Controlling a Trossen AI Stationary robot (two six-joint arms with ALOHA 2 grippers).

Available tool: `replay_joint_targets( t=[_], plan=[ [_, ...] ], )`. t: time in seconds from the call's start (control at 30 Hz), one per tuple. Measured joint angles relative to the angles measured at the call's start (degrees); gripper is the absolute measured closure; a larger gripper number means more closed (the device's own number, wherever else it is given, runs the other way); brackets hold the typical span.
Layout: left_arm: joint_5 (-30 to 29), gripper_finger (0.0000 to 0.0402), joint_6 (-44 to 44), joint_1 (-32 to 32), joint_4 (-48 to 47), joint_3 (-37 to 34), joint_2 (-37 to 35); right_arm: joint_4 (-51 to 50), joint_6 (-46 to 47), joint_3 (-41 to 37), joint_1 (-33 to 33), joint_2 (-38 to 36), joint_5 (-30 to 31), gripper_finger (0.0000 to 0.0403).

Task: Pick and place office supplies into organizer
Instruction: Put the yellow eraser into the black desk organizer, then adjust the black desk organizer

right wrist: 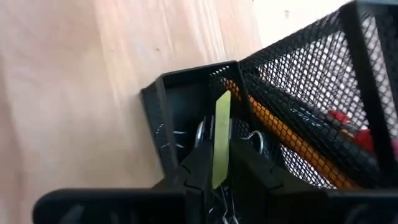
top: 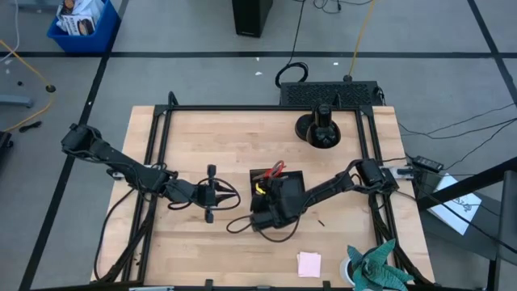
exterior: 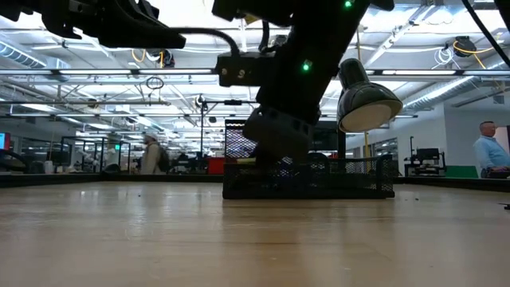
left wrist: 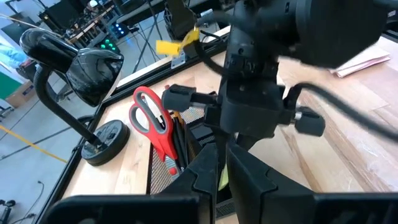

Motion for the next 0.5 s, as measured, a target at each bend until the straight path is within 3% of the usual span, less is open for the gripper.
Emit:
replay_joint_targets(
  t=[0.33, 0.5],
  plan=[
    [0.0, 0.036, 0.0, 0.0, 0.0, 0.0, 0.0, -1.5, 0.0, 0.0, 2.3, -5.6, 4.3, 0.0353],
    [0.0, 0.036, 0.0, 0.0, 0.0, 0.0, 0.0, -4.0, -1.2, 0.0, 4.6, -10.3, -1.0, 0.0353]
  ],
)
